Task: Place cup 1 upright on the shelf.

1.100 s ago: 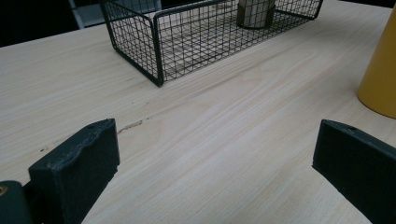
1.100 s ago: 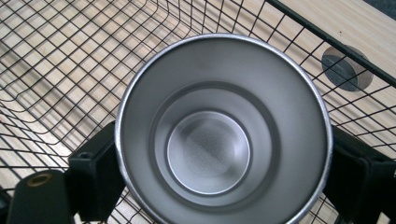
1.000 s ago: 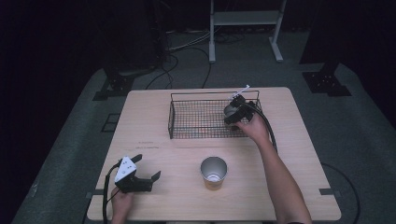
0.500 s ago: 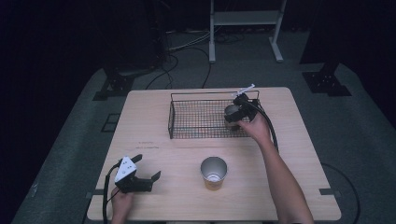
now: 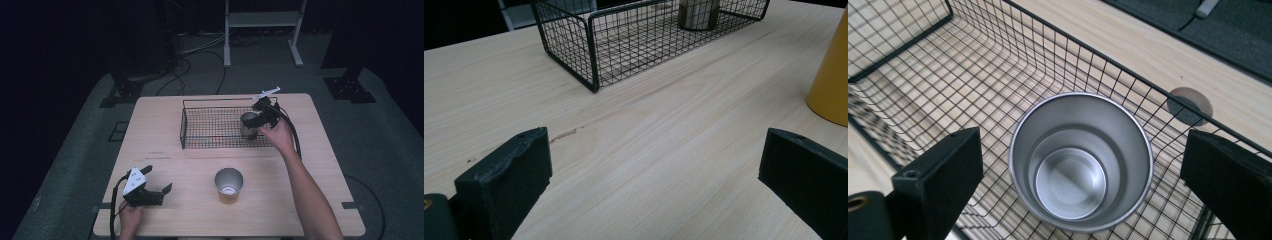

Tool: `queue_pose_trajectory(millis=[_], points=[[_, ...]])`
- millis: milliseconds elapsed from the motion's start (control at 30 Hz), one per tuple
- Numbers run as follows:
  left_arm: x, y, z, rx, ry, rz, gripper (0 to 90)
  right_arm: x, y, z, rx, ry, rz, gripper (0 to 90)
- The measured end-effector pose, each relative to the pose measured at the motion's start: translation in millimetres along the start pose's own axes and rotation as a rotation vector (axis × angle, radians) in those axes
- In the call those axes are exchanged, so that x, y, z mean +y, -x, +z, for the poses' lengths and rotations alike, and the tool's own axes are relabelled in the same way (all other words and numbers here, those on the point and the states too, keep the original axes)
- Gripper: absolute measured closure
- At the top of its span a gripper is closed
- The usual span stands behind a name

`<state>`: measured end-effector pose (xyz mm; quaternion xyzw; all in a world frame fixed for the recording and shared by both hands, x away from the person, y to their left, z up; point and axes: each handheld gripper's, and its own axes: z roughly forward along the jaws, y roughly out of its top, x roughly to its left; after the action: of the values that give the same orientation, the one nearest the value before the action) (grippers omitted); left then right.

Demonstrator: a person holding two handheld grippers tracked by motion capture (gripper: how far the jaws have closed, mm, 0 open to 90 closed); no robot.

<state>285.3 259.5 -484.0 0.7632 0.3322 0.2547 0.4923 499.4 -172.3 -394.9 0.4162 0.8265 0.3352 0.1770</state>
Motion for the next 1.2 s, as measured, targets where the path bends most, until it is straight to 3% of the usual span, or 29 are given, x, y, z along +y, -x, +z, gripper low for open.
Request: queue_pose_trajectory(millis=[167, 600, 900, 1200], points=[[0.1, 0.2, 0.1, 0.000, -0.003, 0.002, 0.0, -4.6, -1.1, -17.0, 0.003, 0.031, -0.034, 3.5], [0.3, 0.7, 0.5, 0.002, -0.007, 0.003, 0.0, -28.2, -3.6, -55.1, 0.057, 0.071, -0.041, 4.4], [0.2, 1.0, 0.8, 0.004, -0.007, 0.003, 0.0, -47.5, -16.1, -72.7, 0.098, 0.068, -0.072, 4.4], [0.3, 1.5, 1.1, 0.008, -0.009, 0.007, 0.0, -66.4, -28.4, -88.9, 0.135, 0.103, -0.090, 4.8]])
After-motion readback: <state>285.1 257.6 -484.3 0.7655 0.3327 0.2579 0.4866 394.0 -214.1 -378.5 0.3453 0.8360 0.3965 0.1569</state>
